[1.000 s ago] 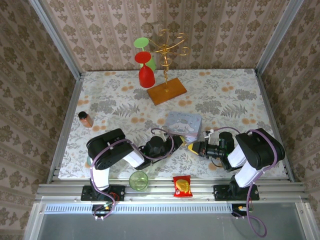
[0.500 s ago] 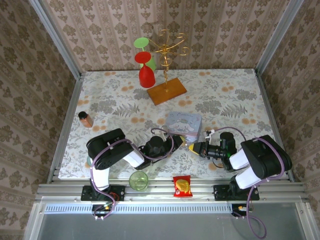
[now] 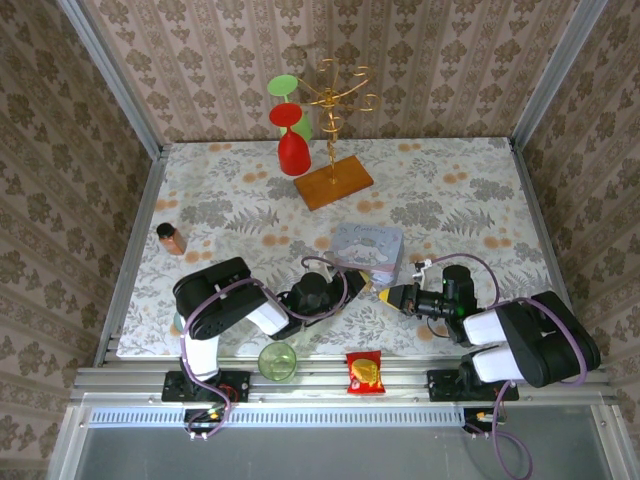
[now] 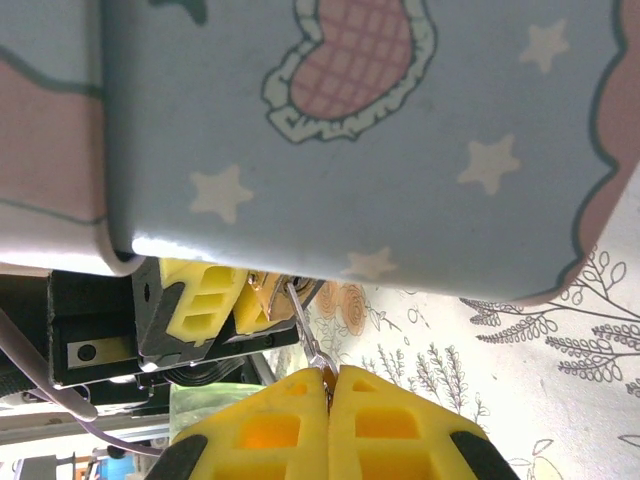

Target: Unlock the padlock with the key

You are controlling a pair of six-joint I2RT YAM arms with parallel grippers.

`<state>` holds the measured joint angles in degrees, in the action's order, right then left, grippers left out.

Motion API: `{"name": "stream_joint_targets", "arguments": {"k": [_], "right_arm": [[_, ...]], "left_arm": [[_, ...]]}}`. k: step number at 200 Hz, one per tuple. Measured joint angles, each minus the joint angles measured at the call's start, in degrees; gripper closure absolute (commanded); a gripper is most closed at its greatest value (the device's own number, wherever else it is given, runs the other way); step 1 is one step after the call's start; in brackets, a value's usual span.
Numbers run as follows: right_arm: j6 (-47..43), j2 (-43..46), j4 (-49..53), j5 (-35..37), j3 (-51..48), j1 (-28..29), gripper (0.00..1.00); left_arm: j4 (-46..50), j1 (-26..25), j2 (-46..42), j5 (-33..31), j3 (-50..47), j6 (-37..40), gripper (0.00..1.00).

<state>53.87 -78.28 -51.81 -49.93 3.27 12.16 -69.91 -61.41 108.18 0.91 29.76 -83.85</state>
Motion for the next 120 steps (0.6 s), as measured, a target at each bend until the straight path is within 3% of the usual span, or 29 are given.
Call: {"name": "stream_joint_targets", "arguments": {"k": [120], "right_arm": [[-0.1, -2.8, -0.2, 0.0, 0.2, 0.1, 1.0]], "left_arm": [[0.2, -0.9, 0.2, -0.3, 0.2, -0.2, 1.0]]}}
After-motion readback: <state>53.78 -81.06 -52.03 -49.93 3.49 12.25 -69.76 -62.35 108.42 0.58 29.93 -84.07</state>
